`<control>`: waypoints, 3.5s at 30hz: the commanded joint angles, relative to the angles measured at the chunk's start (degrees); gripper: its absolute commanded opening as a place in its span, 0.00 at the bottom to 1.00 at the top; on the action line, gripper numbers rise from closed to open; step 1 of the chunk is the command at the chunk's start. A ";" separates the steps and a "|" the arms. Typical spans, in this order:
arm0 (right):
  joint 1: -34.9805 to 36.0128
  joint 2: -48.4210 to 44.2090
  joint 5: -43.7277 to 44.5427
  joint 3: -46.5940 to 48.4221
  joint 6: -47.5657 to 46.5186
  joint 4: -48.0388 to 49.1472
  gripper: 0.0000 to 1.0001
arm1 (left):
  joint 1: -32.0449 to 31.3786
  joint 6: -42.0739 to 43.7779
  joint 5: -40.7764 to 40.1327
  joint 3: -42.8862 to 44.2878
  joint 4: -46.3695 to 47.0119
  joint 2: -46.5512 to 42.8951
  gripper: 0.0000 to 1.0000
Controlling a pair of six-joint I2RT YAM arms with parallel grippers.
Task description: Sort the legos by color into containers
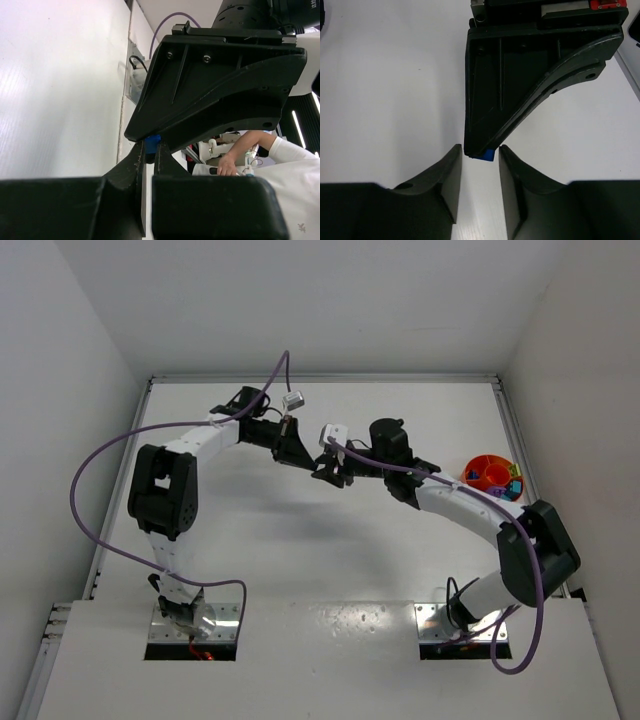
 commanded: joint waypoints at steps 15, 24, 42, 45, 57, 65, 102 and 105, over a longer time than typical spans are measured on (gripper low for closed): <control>0.48 -3.36 2.94 1.48 -0.03 -1.44 0.01 | 1.02 0.59 7.05 0.08 1.07 -2.83 1.00; -1.36 -15.50 14.26 -2.92 1.37 -16.99 0.00 | 4.37 10.60 -27.87 7.72 -5.78 -11.87 1.00; -17.08 -9.02 46.35 16.06 3.48 -64.28 0.00 | 6.83 8.24 -48.50 16.78 -8.60 -6.09 1.00; -20.16 -6.99 49.52 16.06 2.87 -66.40 0.00 | 6.83 7.71 -47.98 17.30 -7.99 -5.56 1.00; -31.95 7.41 50.67 26.95 1.73 -70.01 0.00 | 6.83 4.63 -45.60 18.18 -9.92 -1.69 1.00; -36.60 14.19 50.15 32.23 2.25 -70.71 0.00 | 6.83 5.25 -46.22 16.96 -9.92 -2.22 1.00; -38.28 17.08 14.04 64.11 12.78 -72.65 0.68 | 6.83 7.09 -55.79 16.95 -9.92 -5.29 1.00; -38.81 19.20 8.06 68.60 14.38 -72.64 0.83 | 6.83 7.10 -57.81 15.64 -9.40 -6.00 1.00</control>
